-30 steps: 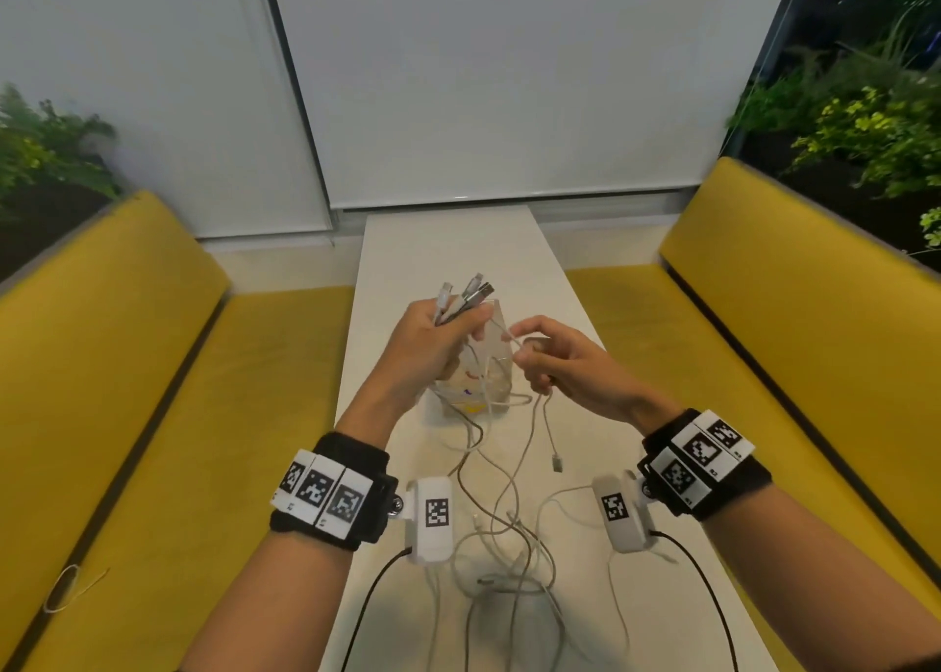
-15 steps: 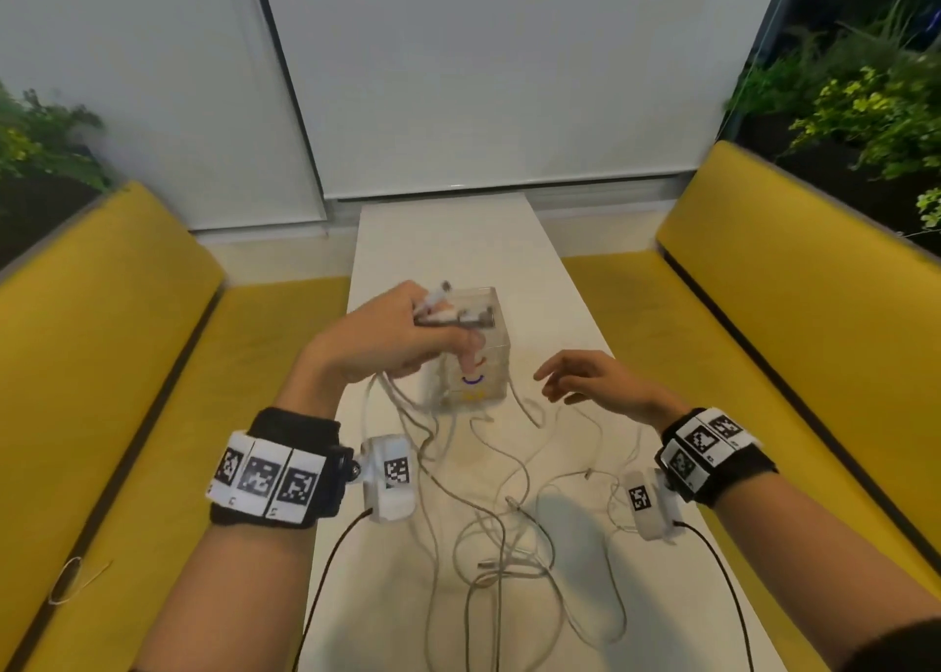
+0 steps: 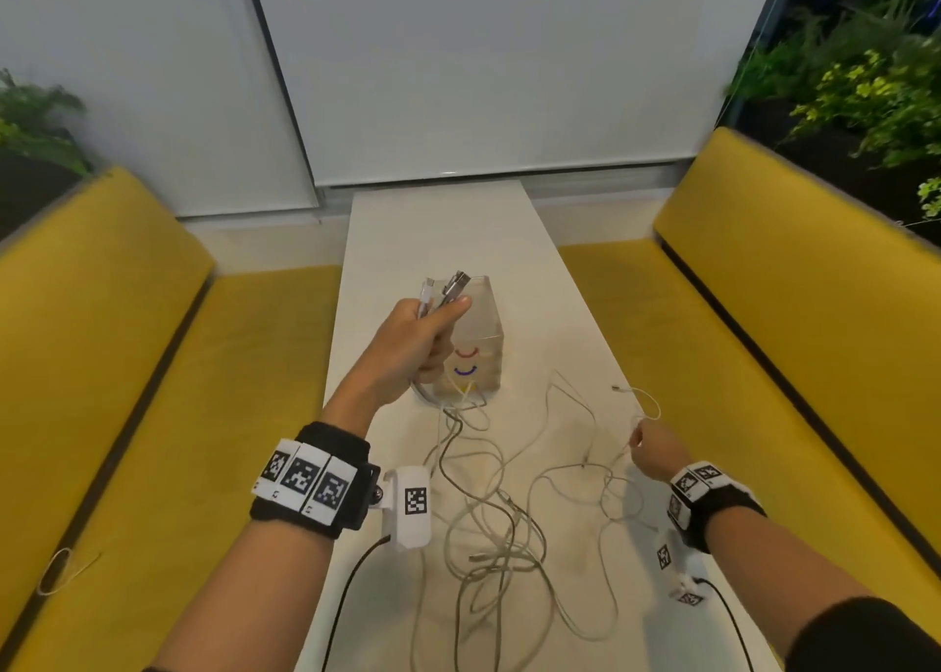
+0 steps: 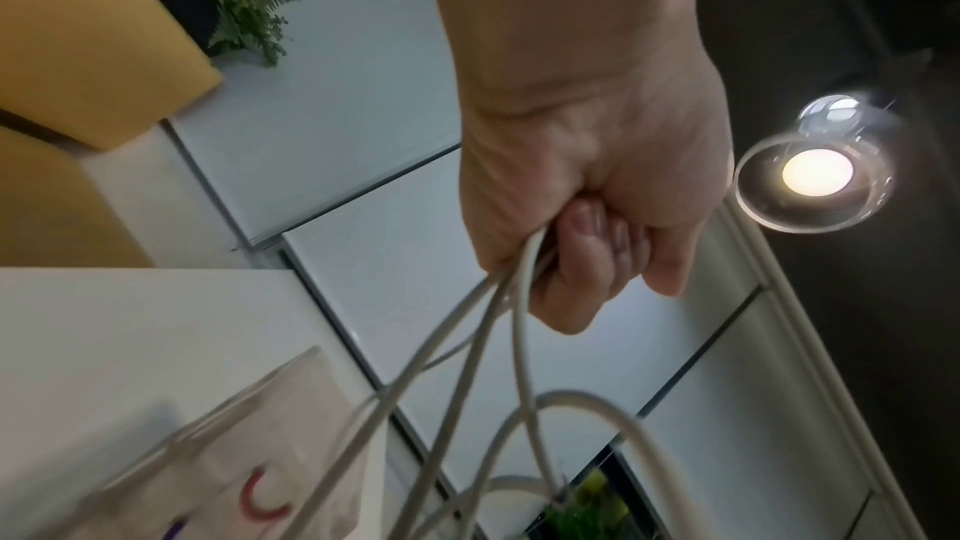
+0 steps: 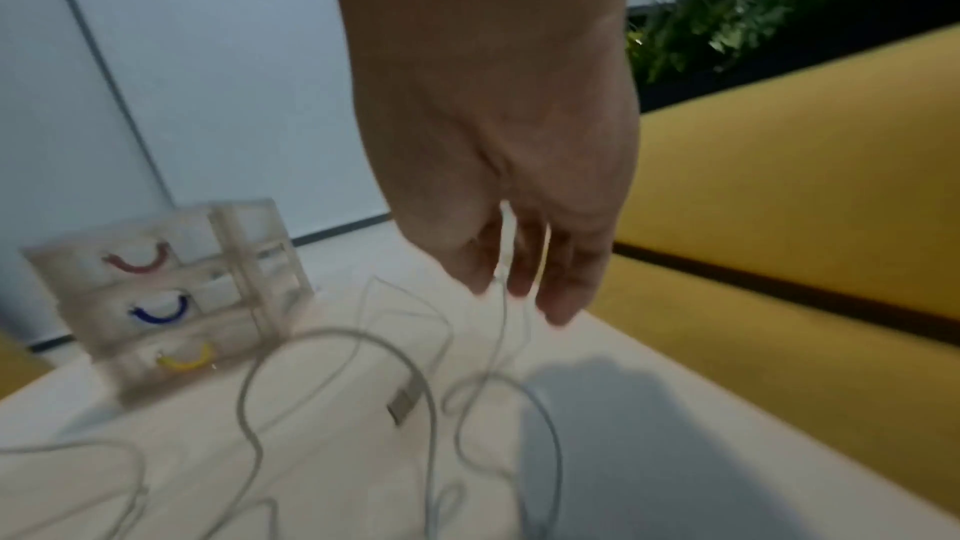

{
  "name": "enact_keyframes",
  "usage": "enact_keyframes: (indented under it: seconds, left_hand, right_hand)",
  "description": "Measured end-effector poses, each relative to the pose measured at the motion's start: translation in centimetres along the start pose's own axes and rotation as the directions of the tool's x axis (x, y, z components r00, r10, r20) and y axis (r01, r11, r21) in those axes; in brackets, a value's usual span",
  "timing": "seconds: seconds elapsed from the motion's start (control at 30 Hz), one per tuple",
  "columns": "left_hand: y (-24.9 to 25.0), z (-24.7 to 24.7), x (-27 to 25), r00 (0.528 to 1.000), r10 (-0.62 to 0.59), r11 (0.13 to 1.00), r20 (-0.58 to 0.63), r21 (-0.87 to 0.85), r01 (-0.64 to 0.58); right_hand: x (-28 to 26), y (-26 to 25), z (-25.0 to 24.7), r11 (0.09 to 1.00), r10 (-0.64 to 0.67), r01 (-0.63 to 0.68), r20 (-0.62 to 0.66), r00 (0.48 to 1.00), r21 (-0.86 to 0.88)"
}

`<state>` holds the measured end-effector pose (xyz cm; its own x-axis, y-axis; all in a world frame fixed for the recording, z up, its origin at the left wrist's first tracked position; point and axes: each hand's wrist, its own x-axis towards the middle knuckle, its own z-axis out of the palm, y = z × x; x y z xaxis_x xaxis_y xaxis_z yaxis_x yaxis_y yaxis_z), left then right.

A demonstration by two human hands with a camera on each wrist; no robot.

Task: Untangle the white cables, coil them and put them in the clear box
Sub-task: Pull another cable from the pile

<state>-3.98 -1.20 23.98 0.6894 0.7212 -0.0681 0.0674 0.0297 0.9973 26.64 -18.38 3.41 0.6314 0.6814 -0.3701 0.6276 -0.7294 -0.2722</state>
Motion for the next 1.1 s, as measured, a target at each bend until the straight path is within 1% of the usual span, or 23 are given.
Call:
enact_keyframes:
  seconds: [0.03,0.07,0.13,0.23,0.3,0.33,0.37,0.4,0.47,0.5,0.53,0.57,0.63,0.67,0.73,0.77,0.8,0.87,0.9,0.93,0.97,1.03,1.1]
  left_hand:
    - [-0.6,0.2,0.0,1.0,-0.012,1.0,0.005,-0.007,0.012]
    - [-1.0,0.3,0.1,1.0,-0.019,1.0,0.003,-0.019,0.019]
    - [-1.9,0.6,0.1,0.999,-0.033,0.999,-0.009,-0.041,0.033]
    - [-2.8,0.8,0.2,0.999,-0.05,0.998,-0.021,-0.046,0.049]
    - [-3.1,0.7,0.2,0.998,-0.064,0.997,-0.025,-0.05,0.062]
    - [-3.3,0.6,0.2,0.997,-0.069,0.996,-0.029,-0.055,0.067]
    - [-3.3,0.5,0.2,0.997,-0.072,0.996,-0.035,-0.061,0.07]
    - [-3.4,0.3,0.2,0.996,-0.075,0.995,-0.041,-0.067,0.073]
    - [-3.7,0.2,0.3,0.995,-0.082,0.994,-0.057,-0.075,0.078]
    - [-3.8,0.2,0.3,0.994,-0.086,0.994,-0.065,-0.075,0.081]
    - [-4.1,0.2,0.3,0.993,-0.091,0.993,-0.072,-0.076,0.086]
    - [-4.3,0.2,0.4,0.992,-0.094,0.993,-0.078,-0.08,0.088]
    - [-4.8,0.4,0.4,0.991,-0.105,0.991,-0.087,-0.09,0.098]
    - [-5.0,0.5,0.4,0.99,-0.108,0.991,-0.091,-0.091,0.099]
    - [-5.4,0.6,0.4,0.989,-0.115,0.99,-0.091,-0.094,0.106]
    - [-5.5,0.7,0.4,0.989,-0.117,0.989,-0.088,-0.098,0.109]
    - [-5.7,0.7,0.4,0.989,-0.118,0.989,-0.088,-0.101,0.109]
    - [-5.8,0.6,0.3,0.989,-0.116,0.99,-0.093,-0.096,0.108]
    - [-5.9,0.6,0.3,0.989,-0.117,0.99,-0.096,-0.092,0.108]
    - [-5.9,0.6,0.3,0.989,-0.117,0.99,-0.095,-0.086,0.109]
    - [-5.8,0.6,0.2,0.989,-0.116,0.991,-0.091,-0.076,0.109]
    - [-5.6,0.7,-0.2,0.992,-0.101,0.994,-0.076,-0.045,0.098]
    - [-5.2,0.7,-0.7,0.994,-0.078,0.997,-0.072,-0.03,0.076]
  right_hand:
    - [0.3,0.5,0.9,0.999,0.013,-0.012,-0.019,1.0,0.045]
    - [0.5,0.6,1.7,0.997,0.016,-0.016,-0.006,1.0,0.075]
    - [0.4,-0.1,3.5,0.994,0.002,-0.009,0.063,0.998,0.11]
    - [-0.5,-1.4,5.5,0.992,-0.119,0.113,0.141,0.983,0.05]
    - [-1.2,-2.0,5.5,0.984,-0.179,0.178,0.156,0.971,0.022]
    - [-1.5,-2.3,4.8,0.981,-0.196,0.196,0.131,0.972,0.009]
    - [-1.0,-2.2,4.2,0.98,-0.198,0.198,0.063,0.978,0.011]
    - [-0.5,-2.2,3.2,0.981,-0.187,0.189,-0.033,0.982,0.036]
    - [1.2,-1.9,1.4,0.977,-0.142,0.171,-0.208,0.968,0.127]
    - [2.5,-1.5,0.9,0.97,-0.113,0.163,-0.26,0.959,0.181]
    - [3.6,-1.1,0.6,0.965,-0.095,0.157,-0.275,0.957,0.211]
    - [5.0,-0.7,0.6,0.968,-0.09,0.144,-0.253,0.963,0.206]
    - [7.0,-0.3,1.3,0.986,-0.095,0.11,-0.116,0.989,0.126]
    - [7.7,-0.5,2.0,0.992,-0.107,0.109,-0.033,0.994,0.056]
    - [8.6,-0.4,3.7,0.993,-0.107,0.112,0.108,0.988,-0.04]
    - [9.0,-0.1,4.4,0.987,-0.101,0.117,0.145,0.984,-0.109]
    - [9.4,0.3,5.2,0.973,-0.102,0.133,0.162,0.982,-0.191]
    - [9.3,0.7,6.4,0.931,-0.087,0.124,0.122,0.989,-0.344]
    - [8.9,0.7,6.6,0.92,-0.116,0.14,0.087,0.989,-0.367]
    - [8.2,0.5,6.7,0.928,-0.136,0.145,0.049,0.989,-0.343]
    - [7.2,0.3,6.5,0.955,-0.116,0.114,0.009,0.993,-0.275]
    - [5.8,0.2,6.2,0.991,-0.023,0.018,-0.04,0.999,-0.131]
    - [4.6,-0.1,4.8,0.995,0.044,-0.037,-0.073,0.996,0.098]
